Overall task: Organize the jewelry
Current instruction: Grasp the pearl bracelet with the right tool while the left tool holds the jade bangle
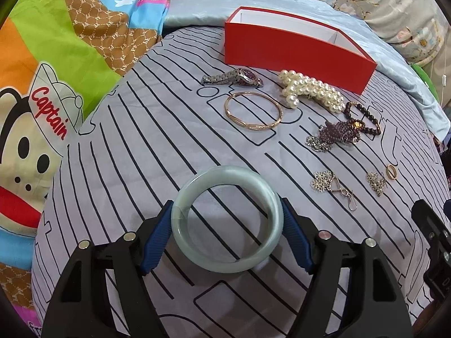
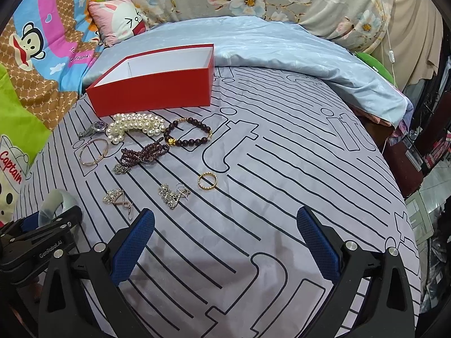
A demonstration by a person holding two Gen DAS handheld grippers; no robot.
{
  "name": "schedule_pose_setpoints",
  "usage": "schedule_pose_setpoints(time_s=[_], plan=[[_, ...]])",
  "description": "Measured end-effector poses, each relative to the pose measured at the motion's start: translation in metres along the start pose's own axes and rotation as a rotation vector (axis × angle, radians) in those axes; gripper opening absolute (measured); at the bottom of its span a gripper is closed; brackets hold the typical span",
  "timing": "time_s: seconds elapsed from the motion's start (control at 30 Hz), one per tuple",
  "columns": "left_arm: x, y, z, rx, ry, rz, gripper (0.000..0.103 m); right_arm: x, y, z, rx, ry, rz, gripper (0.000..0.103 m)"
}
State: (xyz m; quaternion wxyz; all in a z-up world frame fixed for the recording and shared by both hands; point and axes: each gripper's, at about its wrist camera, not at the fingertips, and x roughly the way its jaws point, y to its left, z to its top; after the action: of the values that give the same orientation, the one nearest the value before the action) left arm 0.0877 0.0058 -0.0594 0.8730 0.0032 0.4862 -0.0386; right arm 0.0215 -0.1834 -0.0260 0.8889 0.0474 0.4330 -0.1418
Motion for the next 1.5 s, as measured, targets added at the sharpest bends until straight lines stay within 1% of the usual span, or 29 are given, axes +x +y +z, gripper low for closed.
schedule_pose_setpoints(time_s=[0.23, 0.5, 0.57, 0.6, 0.67, 0.73, 0.8, 0.9, 0.97, 1.27, 1.3, 1.33, 1.4, 1.47, 1.5], plan=[[-0.006, 0.002, 0.011, -0.005, -0.024, 0.000, 0.071, 0.008, 0.004, 0.013, -0.015, -0.015, 0.007, 0.098], [-0.003, 0.002, 0.029, -0.003, -0.041, -0.002, 0.071, 0.025, 0.026, 0.045, -0.071, -0.060, 0.064, 0.098], [-0.001, 0.002, 0.033, -0.004, -0.041, 0.000, 0.071, 0.031, 0.034, 0.055, -0.094, -0.069, 0.099, 0.098], [0.001, 0.003, 0.035, -0.004, -0.042, 0.002, 0.071, 0.037, 0.038, 0.061, -0.106, -0.068, 0.130, 0.098], [0.003, 0.004, 0.039, -0.007, -0.043, 0.004, 0.071, 0.045, 0.045, 0.071, -0.126, -0.063, 0.180, 0.094], [0.006, 0.008, 0.044, -0.011, -0.044, 0.007, 0.071, 0.054, 0.051, 0.079, -0.152, -0.058, 0.230, 0.093], [0.007, 0.011, 0.047, -0.016, -0.045, 0.009, 0.071, 0.064, 0.058, 0.088, -0.197, -0.050, 0.274, 0.090], [0.009, 0.015, 0.052, -0.023, -0.047, 0.014, 0.071, 0.076, 0.070, 0.095, -0.258, -0.046, 0.302, 0.089], [0.011, 0.017, 0.055, -0.025, -0.046, 0.017, 0.071, 0.084, 0.076, 0.098, -0.294, -0.040, 0.310, 0.086], [0.021, 0.020, 0.065, -0.037, -0.038, 0.019, 0.071, 0.107, 0.094, 0.104, -0.433, -0.028, 0.371, 0.083], [0.022, 0.020, 0.066, -0.037, -0.036, 0.019, 0.071, 0.110, 0.095, 0.105, -0.443, -0.024, 0.374, 0.082], [0.023, 0.020, 0.066, -0.038, -0.035, 0.020, 0.071, 0.111, 0.096, 0.105, -0.450, -0.021, 0.375, 0.078], [0.025, 0.019, 0.067, -0.038, -0.034, 0.020, 0.071, 0.117, 0.098, 0.105, -0.465, -0.007, 0.382, 0.074], [0.026, 0.019, 0.068, -0.037, -0.033, 0.019, 0.071, 0.119, 0.097, 0.105, -0.463, 0.005, 0.400, 0.064], [0.026, 0.019, 0.068, -0.037, -0.033, 0.019, 0.071, 0.120, 0.098, 0.106, -0.463, 0.011, 0.402, 0.060]])
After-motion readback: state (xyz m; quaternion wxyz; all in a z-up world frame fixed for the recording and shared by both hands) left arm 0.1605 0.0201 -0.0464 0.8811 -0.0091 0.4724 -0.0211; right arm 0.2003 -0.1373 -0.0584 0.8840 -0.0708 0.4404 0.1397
